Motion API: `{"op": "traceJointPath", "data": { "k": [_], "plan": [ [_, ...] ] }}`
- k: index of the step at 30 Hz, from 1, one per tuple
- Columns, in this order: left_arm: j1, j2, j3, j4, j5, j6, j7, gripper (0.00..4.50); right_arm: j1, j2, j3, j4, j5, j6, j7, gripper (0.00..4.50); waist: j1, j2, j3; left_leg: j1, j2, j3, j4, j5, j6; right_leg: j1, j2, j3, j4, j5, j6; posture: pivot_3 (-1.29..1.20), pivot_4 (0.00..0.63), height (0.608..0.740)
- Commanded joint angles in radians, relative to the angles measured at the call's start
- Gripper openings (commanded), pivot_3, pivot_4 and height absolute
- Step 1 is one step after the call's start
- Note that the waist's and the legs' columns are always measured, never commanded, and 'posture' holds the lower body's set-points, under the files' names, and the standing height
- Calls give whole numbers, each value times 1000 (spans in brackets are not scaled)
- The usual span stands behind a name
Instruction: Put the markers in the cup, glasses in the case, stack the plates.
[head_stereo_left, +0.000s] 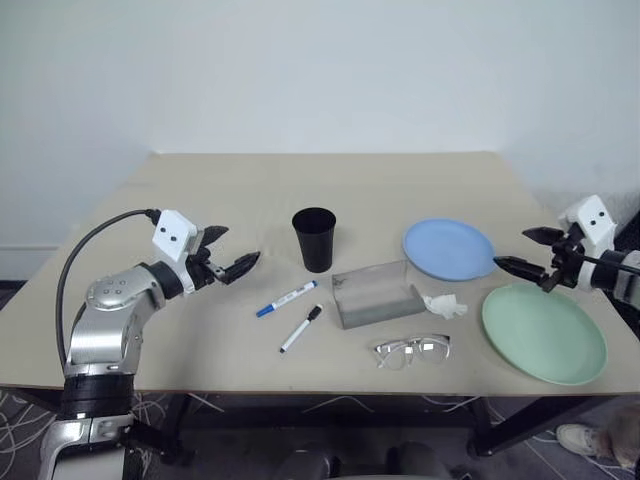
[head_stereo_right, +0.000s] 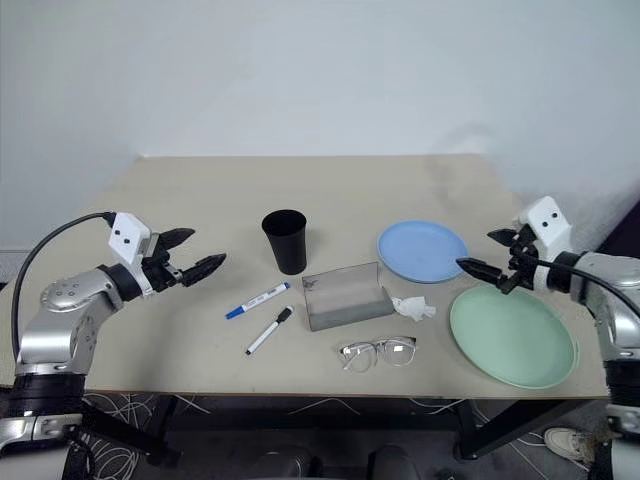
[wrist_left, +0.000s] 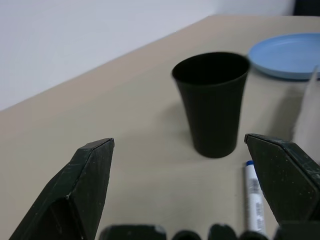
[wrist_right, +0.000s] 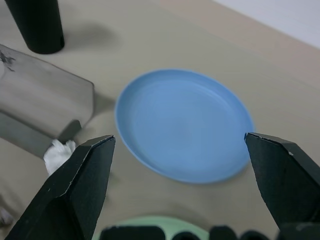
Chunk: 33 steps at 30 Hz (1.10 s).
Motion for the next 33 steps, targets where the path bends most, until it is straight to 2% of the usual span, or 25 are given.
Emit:
{"op": "traceJointPath", "data": {
  "k": [1, 5, 12, 19, 33],
  "plan": [
    [-35, 36, 25, -83, -49, 41, -23, 4441, -107, -57, -18, 77, -16, -62, 37, 4500, 0, 0, 0, -1, 1, 2, 0, 0, 0, -1, 0, 0, 0, 0, 0, 0, 0, 727],
    [-3, 65, 39, -172, -108, 129, -44, 4441, -168, -70, 11, 167, -52, -116, 58, 4500, -1, -1, 0, -2, 8, 17, 0, 0, 0, -4, 0, -1, 0, 0, -1, 0, 0, 727],
    [107, 79, 102, -283, -156, 184, -20, 4441, -137, -61, -6, 254, -61, -112, 32, 4500, 0, -1, 0, -3, 12, 21, 0, -2, 2, -10, 0, 1, 0, 2, -2, 0, 0, 727],
    [170, 56, 133, -279, -149, 162, 17, 4441, -8, -1, -59, 315, -52, -71, -56, 4500, 0, -1, -1, -4, 12, 21, 3, -2, 1, -8, 0, -1, 0, 2, -3, 0, 0, 727],
    [212, 53, 131, -268, -145, 139, 18, 4441, 92, 42, -70, 412, -64, -41, -139, 4500, 0, 2, 0, -4, 20, 39, 8, -2, 2, -8, 0, 0, 0, 2, -3, 0, 0, 727]
  ]
}}
